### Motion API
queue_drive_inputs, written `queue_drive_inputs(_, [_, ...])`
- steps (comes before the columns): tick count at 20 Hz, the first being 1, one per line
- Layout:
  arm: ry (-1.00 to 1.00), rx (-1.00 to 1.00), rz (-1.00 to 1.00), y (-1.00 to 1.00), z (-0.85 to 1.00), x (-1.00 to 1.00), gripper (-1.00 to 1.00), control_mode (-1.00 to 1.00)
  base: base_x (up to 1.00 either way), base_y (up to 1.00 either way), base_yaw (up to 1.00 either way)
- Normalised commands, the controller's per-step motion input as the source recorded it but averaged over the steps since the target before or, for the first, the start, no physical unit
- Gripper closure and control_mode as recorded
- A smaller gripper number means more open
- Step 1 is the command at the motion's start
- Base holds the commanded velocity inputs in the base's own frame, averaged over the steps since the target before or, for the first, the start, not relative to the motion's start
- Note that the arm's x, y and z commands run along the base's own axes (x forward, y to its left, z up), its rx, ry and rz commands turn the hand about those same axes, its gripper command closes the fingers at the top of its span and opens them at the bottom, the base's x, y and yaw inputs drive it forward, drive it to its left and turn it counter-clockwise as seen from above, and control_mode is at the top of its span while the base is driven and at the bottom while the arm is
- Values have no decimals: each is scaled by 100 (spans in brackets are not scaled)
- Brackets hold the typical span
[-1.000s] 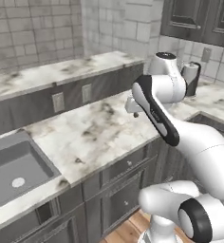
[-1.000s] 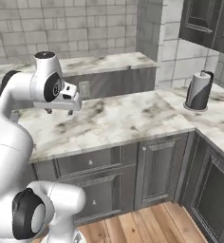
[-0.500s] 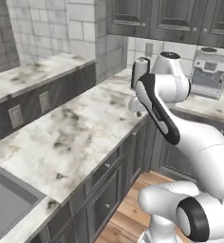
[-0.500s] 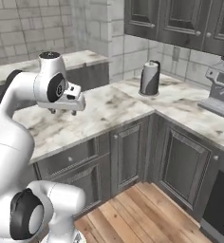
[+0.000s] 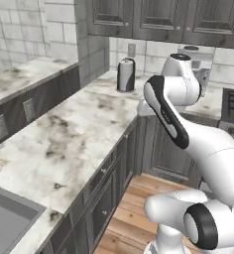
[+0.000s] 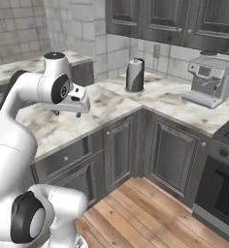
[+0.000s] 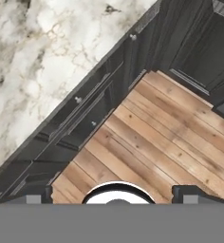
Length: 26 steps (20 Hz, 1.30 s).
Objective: Take a straw from the drawer in front and place it inside the glass cup on the dining counter.
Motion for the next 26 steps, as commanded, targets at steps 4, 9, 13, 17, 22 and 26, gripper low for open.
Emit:
queue_drive_inputs(4, [0, 0, 0, 0, 0, 0, -100, 100, -29, 41, -26])
queue_drive_inputs(9, [0, 0, 0, 0, 0, 0, -100, 100, -32, 45, -23])
queue_drive_inputs(13, [0, 0, -5, 10, -4, -9, -100, -100, -30, 33, -16])
queue_drive_inputs(17, [0, 8, -17, 9, -7, -12, -100, -100, 0, 0, 0])
queue_drive_inputs(22, [-2, 34, -9, -59, -31, 28, -100, -100, 0, 0, 0])
queue_drive_inputs(26, [0, 49, -6, -95, -55, 27, -100, -100, 0, 0, 0])
